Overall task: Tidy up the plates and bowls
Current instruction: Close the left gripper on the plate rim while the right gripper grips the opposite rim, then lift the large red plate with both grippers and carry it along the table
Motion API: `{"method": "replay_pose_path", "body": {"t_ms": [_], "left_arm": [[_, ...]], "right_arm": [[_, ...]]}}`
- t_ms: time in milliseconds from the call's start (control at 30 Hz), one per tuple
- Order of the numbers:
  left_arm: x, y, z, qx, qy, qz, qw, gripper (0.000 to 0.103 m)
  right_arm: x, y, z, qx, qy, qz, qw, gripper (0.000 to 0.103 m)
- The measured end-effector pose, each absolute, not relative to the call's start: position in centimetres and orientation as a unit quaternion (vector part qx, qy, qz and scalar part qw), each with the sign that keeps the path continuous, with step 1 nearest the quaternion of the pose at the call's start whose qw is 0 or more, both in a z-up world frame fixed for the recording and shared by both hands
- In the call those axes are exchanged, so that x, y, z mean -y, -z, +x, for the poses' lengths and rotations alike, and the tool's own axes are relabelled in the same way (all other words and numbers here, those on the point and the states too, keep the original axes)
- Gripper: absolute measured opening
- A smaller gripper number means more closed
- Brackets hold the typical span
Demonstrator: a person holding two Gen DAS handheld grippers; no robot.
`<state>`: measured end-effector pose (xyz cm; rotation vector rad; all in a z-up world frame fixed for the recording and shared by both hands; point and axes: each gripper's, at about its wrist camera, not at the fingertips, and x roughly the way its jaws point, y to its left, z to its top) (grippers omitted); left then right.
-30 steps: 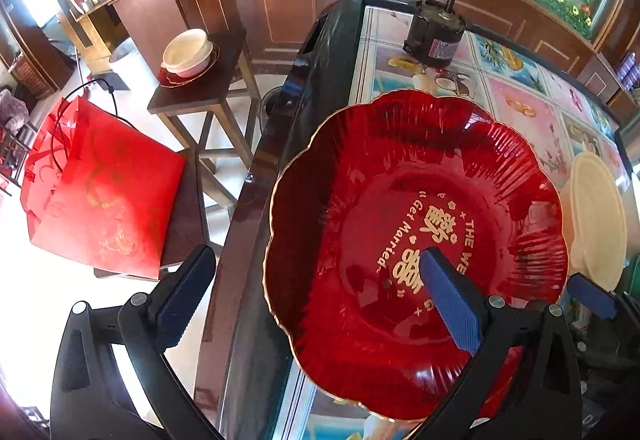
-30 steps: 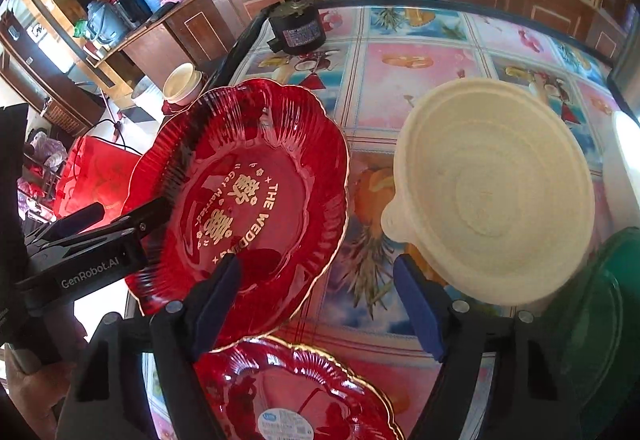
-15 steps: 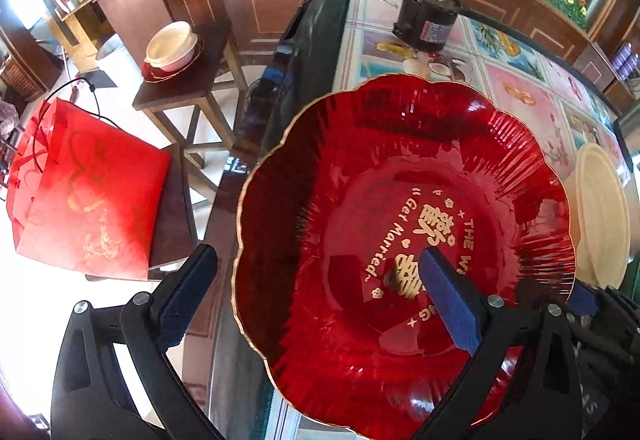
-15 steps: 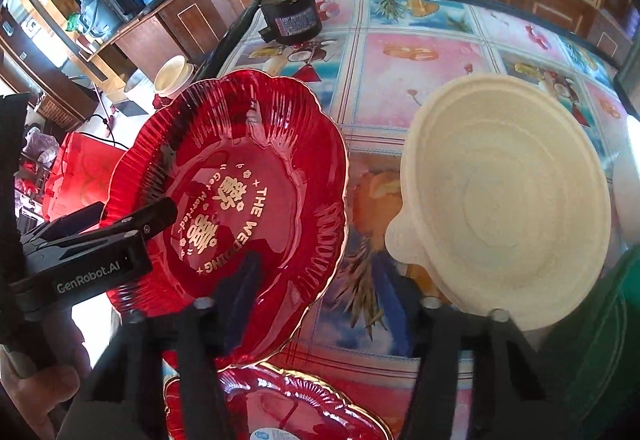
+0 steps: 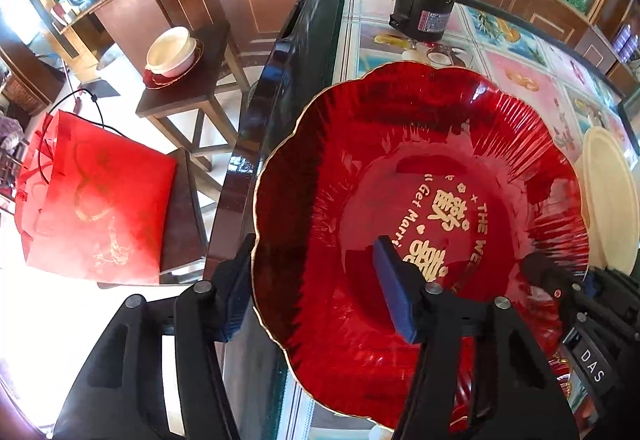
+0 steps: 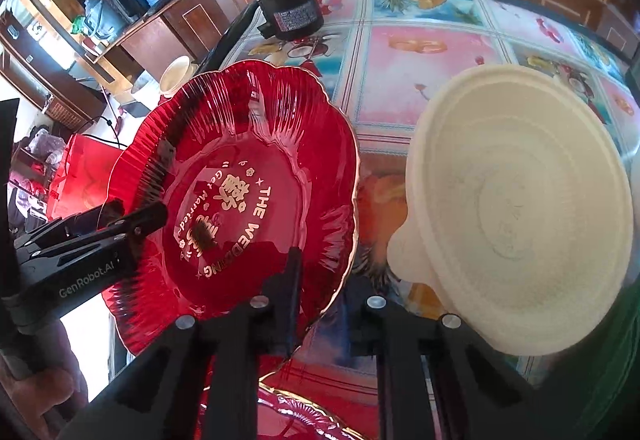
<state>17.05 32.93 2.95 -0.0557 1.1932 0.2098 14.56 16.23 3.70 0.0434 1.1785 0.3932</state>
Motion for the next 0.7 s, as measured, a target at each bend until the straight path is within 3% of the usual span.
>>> {"method": "replay_pose_path", "body": {"t_ms": [133, 700], "left_arm": [[-34.3, -3.2, 16.6, -0.559, -0.104, -0.060, 0.820, 0.028], [-35.0, -3.6, 16.4, -0.576, -0.076, -0.105, 0.807, 0.013]], "right_arm": [[-16.4, -4.2, 14.3, -0.535, -0.175, -0.007, 0.826, 0.014], [-15.3, -3.9, 14.3, -0.532, -0.176, -0.002, 0.828, 0.014]]}}
